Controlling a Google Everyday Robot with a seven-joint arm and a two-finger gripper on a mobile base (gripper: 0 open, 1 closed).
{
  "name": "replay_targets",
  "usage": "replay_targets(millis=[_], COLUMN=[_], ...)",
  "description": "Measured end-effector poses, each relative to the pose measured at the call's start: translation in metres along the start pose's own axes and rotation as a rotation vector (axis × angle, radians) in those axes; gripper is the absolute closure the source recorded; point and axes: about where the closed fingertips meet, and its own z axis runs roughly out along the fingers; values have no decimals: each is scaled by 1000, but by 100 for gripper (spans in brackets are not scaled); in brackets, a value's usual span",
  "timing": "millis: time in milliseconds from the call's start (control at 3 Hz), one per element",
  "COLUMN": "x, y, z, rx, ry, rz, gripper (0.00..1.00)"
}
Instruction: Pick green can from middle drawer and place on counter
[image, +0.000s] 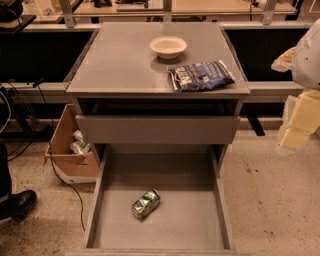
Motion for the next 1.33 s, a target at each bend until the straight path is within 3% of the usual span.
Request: replay_targets(millis=[333,667,1000,1333], x=[0,-9,-22,-51], y=[0,8,18,40], z=[0,36,89,184], rx=[0,-8,-32,-124], ry=[0,-60,-135,-253], rz=[0,-37,-69,-114], gripper=[0,0,0,0])
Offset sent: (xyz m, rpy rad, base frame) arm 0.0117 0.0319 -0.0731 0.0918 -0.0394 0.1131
